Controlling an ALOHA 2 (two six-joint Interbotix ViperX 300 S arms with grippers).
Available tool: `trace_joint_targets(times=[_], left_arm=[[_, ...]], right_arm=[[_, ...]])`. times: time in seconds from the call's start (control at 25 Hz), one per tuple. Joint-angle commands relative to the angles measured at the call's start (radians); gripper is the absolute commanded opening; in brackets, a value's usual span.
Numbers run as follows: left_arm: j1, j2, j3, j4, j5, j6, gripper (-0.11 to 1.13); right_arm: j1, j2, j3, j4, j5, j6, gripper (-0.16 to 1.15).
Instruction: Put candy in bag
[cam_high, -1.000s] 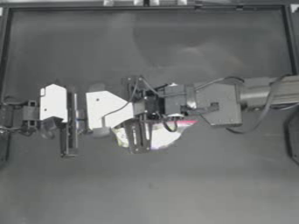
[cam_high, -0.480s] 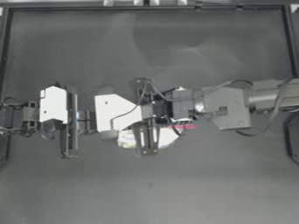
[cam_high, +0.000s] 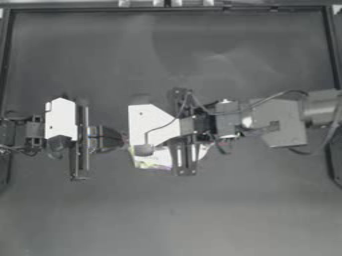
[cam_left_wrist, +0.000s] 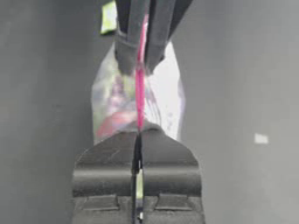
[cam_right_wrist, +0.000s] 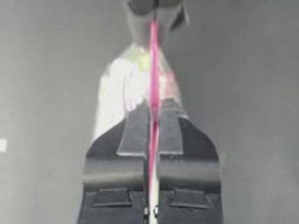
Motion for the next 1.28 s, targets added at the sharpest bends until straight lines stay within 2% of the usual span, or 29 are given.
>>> trace_joint_targets(times=[0.04, 0.28, 0.6, 1.28], left_arm=[[0.000, -0.043, -0.006, 0.000, -0.005, 0.002, 0.04], [-0.002, -0.038, -0.006, -0.002, -0.005, 0.002, 0.04], [0.000, -0.035, -0.006, -0.002, -0.003, 0.002, 0.04], [0.000, -0.006, -0.008, -0.005, -0.005, 0.000, 0.04]], right_arm=[[-0.008, -0.061, 0.026, -0.017, 0.008, 0.028, 0.09], [-0.009, -0.115, 0.086, -0.046, 0.006, 0.084, 0.09], [-0.008, -0.193, 0.173, -0.046, -0.034, 0.140, 0.09], [0.015, -0.310, 0.316, -0.038, -0.031, 0.235, 0.09]])
